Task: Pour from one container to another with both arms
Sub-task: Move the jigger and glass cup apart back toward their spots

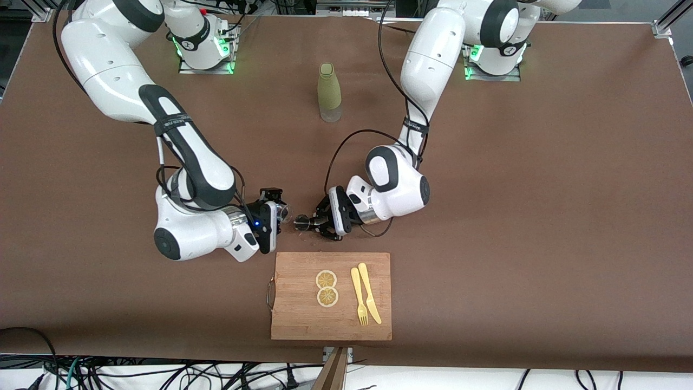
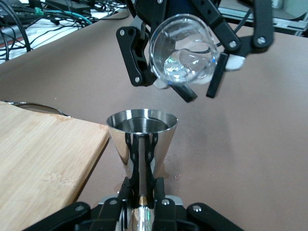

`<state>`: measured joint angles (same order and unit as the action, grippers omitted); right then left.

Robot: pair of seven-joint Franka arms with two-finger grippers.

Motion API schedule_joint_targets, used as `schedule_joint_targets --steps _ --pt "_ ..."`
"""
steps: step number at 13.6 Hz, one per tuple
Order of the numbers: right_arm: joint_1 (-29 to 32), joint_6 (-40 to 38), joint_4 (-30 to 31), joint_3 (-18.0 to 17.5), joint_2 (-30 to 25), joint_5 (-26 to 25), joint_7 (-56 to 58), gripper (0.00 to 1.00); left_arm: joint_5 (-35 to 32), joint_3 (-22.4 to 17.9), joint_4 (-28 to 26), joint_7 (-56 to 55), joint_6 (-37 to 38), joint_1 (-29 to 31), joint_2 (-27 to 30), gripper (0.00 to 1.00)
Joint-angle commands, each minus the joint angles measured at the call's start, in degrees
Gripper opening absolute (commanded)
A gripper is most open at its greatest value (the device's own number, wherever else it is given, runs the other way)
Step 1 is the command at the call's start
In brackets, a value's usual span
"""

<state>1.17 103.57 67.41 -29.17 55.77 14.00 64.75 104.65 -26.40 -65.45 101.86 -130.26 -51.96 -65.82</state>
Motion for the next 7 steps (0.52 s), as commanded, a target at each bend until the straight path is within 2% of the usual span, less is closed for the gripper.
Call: schedule_joint_targets --steps 1,4,7 --pt "1.72 -0.65 -0.88 -0.27 0.31 3.30 6.59 0.23 2.41 -0.15 0.68 5.10 10.34 5.54 1.05 0.00" --pt "3.13 -0.91 -0.79 2.35 0.13 8.21 15.46 0.23 2.23 -0.76 0.42 10.71 24.65 12.82 1.84 0.00" --pt "4.27 -1.88 -0.26 8.32 0.13 17.34 31.52 0.23 1.70 -2.07 -0.98 17.74 39.77 19.42 1.84 0.00"
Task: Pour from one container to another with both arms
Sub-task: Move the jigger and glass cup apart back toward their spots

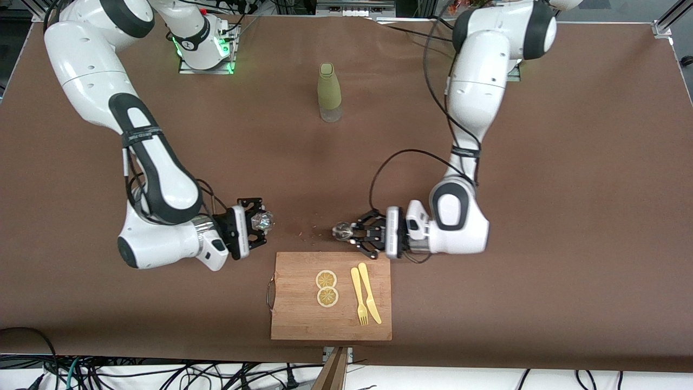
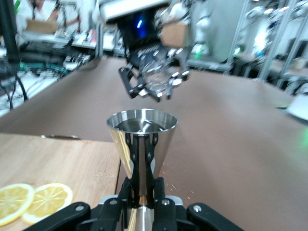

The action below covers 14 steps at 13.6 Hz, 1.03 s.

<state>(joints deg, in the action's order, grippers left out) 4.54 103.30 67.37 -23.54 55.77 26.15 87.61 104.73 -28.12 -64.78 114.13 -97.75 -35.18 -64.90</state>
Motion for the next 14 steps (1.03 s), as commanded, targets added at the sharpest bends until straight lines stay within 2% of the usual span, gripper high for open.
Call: schedule_joint_targets --steps 1,3,5,7,9,11,14 --pt "0.91 -2.48 0.13 5.24 0.13 8.45 13.85 0.23 0.84 -1.48 -2.36 8.01 12.62 4.40 0.92 0.00" --pt "1.61 -4.59 1.88 9.55 0.13 13.47 23.09 0.23 -3.72 -3.24 -2.81 13.46 21.77 8.26 0.83 0.00" --pt "2.84 -6.79 3.81 13.06 0.22 17.95 32.05 0.23 -7.15 -6.66 -3.77 19.26 31.26 12.05 0.13 0.00" --pt "3.90 -10.03 5.83 17.19 0.22 22.43 39.62 0.23 -10.84 -8.08 -4.57 25.15 37.96 16.79 -1.10 0.00" --pt "3.99 -12.42 7.42 21.24 0.22 24.65 44.90 0.24 -16.02 -8.26 -4.13 30.17 41.66 22.15 -1.98 0.00" --pt "4.69 -13.21 9.96 23.62 0.30 26.23 49.92 0.24 -21.29 -8.53 -3.60 35.34 42.82 27.16 -2.86 0.00" --pt "5.04 -14.45 13.13 25.91 0.57 30.27 55.20 0.24 -21.94 -8.44 -1.94 38.62 42.56 33.66 -6.10 0.00"
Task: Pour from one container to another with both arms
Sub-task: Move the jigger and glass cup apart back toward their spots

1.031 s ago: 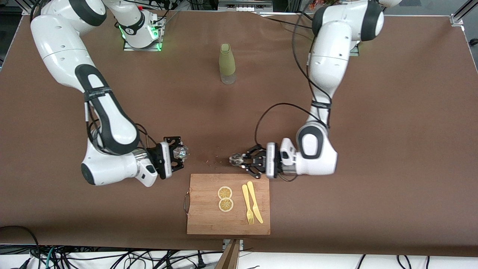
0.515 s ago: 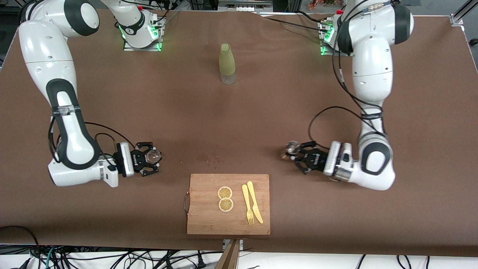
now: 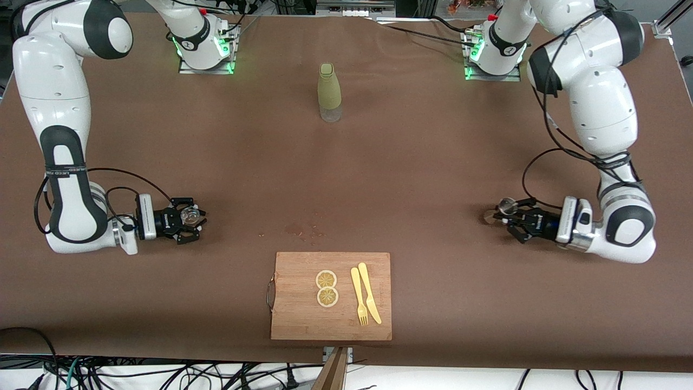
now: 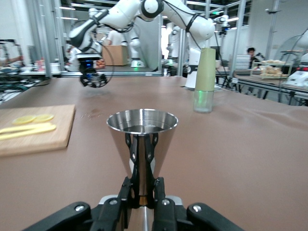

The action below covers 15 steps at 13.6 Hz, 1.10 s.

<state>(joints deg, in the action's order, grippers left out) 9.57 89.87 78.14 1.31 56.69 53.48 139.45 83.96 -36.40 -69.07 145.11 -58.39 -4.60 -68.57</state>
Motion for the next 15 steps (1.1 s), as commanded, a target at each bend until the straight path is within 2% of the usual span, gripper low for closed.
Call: schedule_joint_targets --steps 1,4,8,9,10,11,12,13,14,15 --pt "0.10 -1.02 3.15 2.02 -0.26 3.82 4.68 0.24 -1.25 -0.25 3.93 7.64 3.20 5.28 -2.79 0.00" --pt "0.10 -1.10 3.77 4.40 0.44 5.58 7.33 0.24 -0.90 0.36 5.53 7.64 3.11 10.47 -5.25 0.00" --pt "0.19 -0.84 5.35 5.72 0.70 7.60 8.03 0.27 -0.99 0.36 5.18 7.64 2.50 11.28 -5.96 0.00" --pt "0.19 -0.75 5.70 5.98 0.79 8.39 8.03 0.39 -1.08 0.19 4.83 7.64 2.49 11.28 -6.31 0.00" --pt "0.10 -0.41 5.62 6.68 0.88 8.57 8.30 0.99 -1.08 -0.07 4.82 7.64 2.41 11.37 -6.57 0.00" --pt "0.19 -0.23 5.62 6.78 0.88 8.58 9.26 1.00 -0.99 -0.25 4.82 7.64 2.06 11.46 -6.58 0.07" --pt "0.19 -0.23 5.62 7.56 0.88 8.66 9.26 1.00 -0.99 -0.77 4.91 7.64 1.88 11.54 -6.49 0.23" --pt "0.19 -0.31 5.62 8.44 0.88 8.66 9.27 1.00 -0.82 -1.21 5.00 7.64 1.88 11.63 -6.49 0.80" --pt "0.19 -0.75 5.44 9.58 0.88 8.58 9.00 1.00 -0.82 -1.22 4.91 7.64 1.88 11.63 -6.40 1.00" --pt "0.19 -0.93 5.09 11.24 0.79 8.58 8.48 1.00 -0.82 -1.30 4.91 7.47 1.79 11.72 -6.23 1.00"
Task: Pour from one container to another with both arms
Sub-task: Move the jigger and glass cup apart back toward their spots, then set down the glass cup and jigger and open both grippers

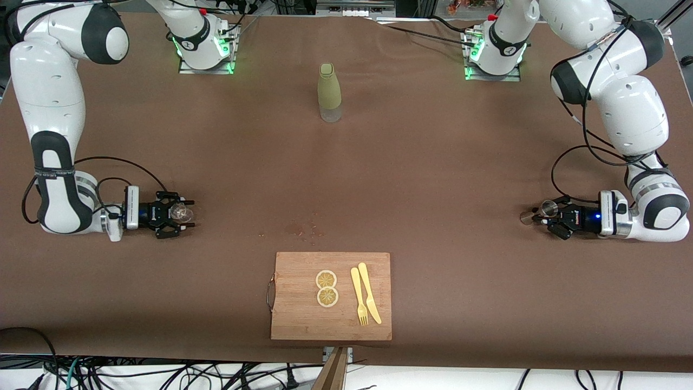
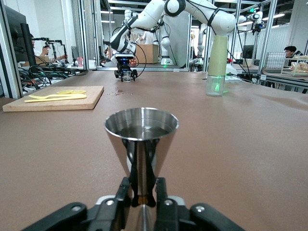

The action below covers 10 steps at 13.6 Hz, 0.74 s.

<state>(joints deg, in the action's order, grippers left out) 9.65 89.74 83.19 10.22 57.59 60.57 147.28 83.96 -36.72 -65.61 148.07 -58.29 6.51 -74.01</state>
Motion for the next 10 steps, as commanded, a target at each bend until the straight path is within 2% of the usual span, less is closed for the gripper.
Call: schedule_joint_targets --steps 1,4,7,8,10 --pt "0.10 -1.23 -0.48 3.91 -0.37 1.30 0.47 1.00 -0.99 -1.16 1.45 4.42 1.34 0.70 -0.52 1.00" --pt "0.02 -7.37 -4.17 10.85 -0.64 1.04 -5.48 1.00 -1.26 -2.39 1.81 4.33 -1.02 0.70 2.10 1.00" --pt "0.02 -10.72 -7.34 15.61 -2.39 0.60 -15.22 1.00 -1.52 -2.39 1.19 4.33 -7.25 1.32 6.85 1.00" --pt "0.02 -11.25 -8.13 16.40 -3.79 0.51 -20.40 1.00 -3.35 -2.31 1.10 4.16 -10.14 1.40 9.47 1.00" --pt "-0.24 -11.17 -9.36 16.06 -8.79 -2.81 -34.35 1.00 -12.28 -1.78 1.02 2.06 -16.64 1.32 15.62 1.00"
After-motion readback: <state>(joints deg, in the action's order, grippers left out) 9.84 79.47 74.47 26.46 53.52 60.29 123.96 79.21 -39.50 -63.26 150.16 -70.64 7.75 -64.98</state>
